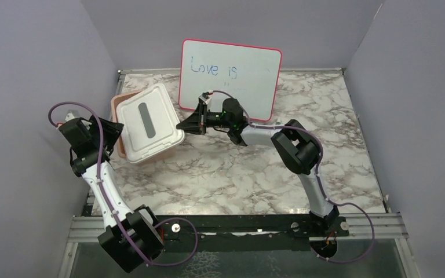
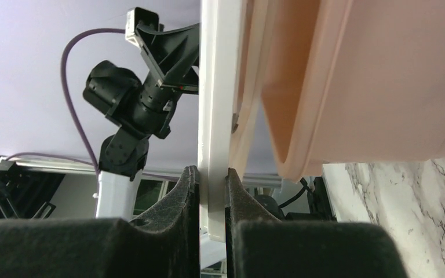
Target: Organize the chemistry lab equipment
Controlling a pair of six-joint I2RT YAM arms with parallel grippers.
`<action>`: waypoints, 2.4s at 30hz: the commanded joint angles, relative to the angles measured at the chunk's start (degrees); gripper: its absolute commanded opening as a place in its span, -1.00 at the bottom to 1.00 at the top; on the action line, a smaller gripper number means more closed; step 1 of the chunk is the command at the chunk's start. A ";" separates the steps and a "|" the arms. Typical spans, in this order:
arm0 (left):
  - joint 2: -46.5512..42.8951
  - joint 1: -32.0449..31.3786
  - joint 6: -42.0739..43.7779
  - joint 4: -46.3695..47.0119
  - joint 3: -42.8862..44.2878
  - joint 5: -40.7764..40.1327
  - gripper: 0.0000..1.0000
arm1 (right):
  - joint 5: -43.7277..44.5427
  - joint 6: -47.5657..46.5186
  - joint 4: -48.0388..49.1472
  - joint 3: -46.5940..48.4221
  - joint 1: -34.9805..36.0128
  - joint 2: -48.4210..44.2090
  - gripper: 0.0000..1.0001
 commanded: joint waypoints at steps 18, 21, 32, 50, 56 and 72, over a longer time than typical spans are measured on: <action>5.16 0.42 8.88 -1.71 4.53 -11.67 0.25 | 19.78 -2.46 -1.16 -0.81 3.92 1.62 -0.99; 7.56 0.42 8.56 -1.65 5.88 -10.82 0.26 | 21.63 -2.04 -1.71 -1.02 4.29 1.83 -0.99; 10.39 0.42 9.27 -0.78 7.14 -13.67 0.26 | 20.20 -6.73 -7.12 2.21 5.10 2.65 -0.93; 13.61 0.42 9.58 1.32 5.08 -11.33 0.29 | 18.93 -19.00 -27.02 7.51 5.12 0.26 -0.48; 10.84 0.42 8.03 0.44 3.88 -13.16 0.28 | 21.45 -24.17 -33.63 7.28 5.11 -3.99 -0.29; 6.90 0.42 9.02 -0.91 3.98 -14.89 0.28 | 27.18 -35.33 -48.31 11.14 5.05 -6.61 0.01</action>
